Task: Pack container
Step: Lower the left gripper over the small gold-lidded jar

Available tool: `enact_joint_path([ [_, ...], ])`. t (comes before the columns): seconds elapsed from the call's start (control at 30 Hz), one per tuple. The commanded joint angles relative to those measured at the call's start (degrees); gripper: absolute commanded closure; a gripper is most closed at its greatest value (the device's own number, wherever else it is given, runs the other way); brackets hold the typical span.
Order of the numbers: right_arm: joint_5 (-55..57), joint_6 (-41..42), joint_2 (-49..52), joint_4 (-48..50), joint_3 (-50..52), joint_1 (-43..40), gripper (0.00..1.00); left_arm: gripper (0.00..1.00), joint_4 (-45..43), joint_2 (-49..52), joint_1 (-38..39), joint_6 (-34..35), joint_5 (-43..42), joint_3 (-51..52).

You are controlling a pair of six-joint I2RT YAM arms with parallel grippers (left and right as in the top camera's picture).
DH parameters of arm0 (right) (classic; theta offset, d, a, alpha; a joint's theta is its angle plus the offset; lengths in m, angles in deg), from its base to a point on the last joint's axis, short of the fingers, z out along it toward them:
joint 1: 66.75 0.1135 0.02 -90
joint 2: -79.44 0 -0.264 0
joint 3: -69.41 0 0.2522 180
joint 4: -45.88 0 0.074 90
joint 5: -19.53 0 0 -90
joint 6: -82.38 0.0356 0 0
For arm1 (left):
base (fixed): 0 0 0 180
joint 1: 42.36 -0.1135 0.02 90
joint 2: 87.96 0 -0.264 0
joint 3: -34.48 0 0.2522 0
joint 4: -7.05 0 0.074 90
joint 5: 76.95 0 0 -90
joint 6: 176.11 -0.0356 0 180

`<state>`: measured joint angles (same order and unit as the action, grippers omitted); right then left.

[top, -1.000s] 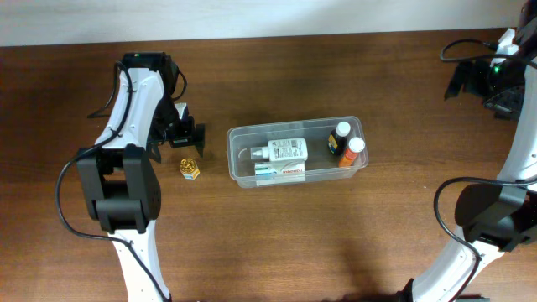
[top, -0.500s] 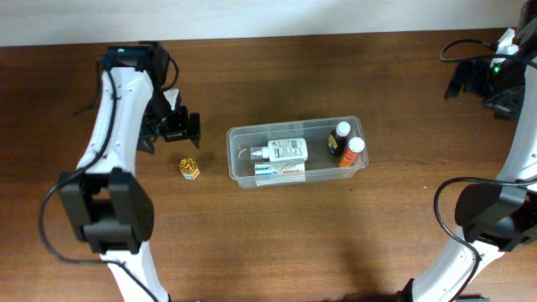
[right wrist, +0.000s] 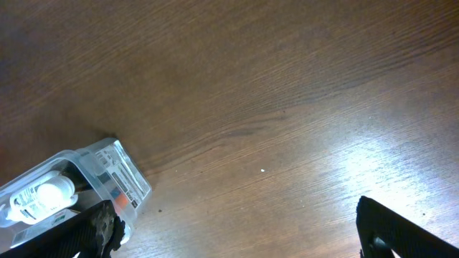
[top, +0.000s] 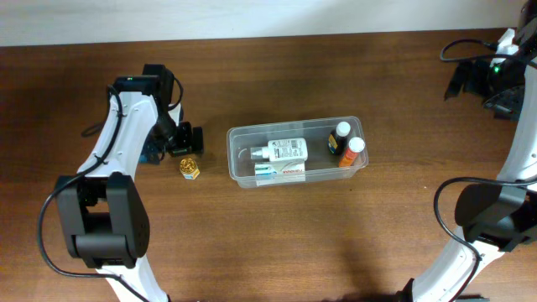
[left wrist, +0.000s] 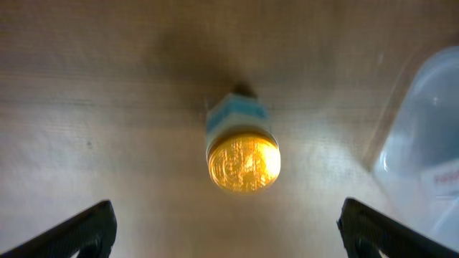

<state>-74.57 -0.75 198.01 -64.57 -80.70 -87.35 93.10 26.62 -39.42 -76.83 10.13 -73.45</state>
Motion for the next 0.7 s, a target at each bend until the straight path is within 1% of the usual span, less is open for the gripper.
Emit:
enact_joint_path([
  [0.0,0.11,-0.17,-1.07,0.02,0.24,-0.44,0.02,0.01,-2.01,-2.40,-0.33,0.55,1.60,0.52],
  [0.13,0.11,-0.17,-1.07,0.02,0.24,-0.44,0.02,0.01,-4.07,-1.97,-0.37,0.55,1.86,0.55],
  [0.3,0.11,-0.17,-1.07,0.02,0.24,-0.44,0.02,0.01,-4.35,-1.75,-0.37,0.48,1.86,1.51],
  [0.53,0.11,-0.20,-1.07,0.02,0.24,-0.44,0.02,0.00,-5.07,-1.66,-0.37,-1.66,1.86,3.63],
  [0.67,0.11,-0.20,-1.07,0.02,0.24,-0.44,0.02,0.01,-6.71,-1.31,-0.37,-1.66,1.86,4.87],
])
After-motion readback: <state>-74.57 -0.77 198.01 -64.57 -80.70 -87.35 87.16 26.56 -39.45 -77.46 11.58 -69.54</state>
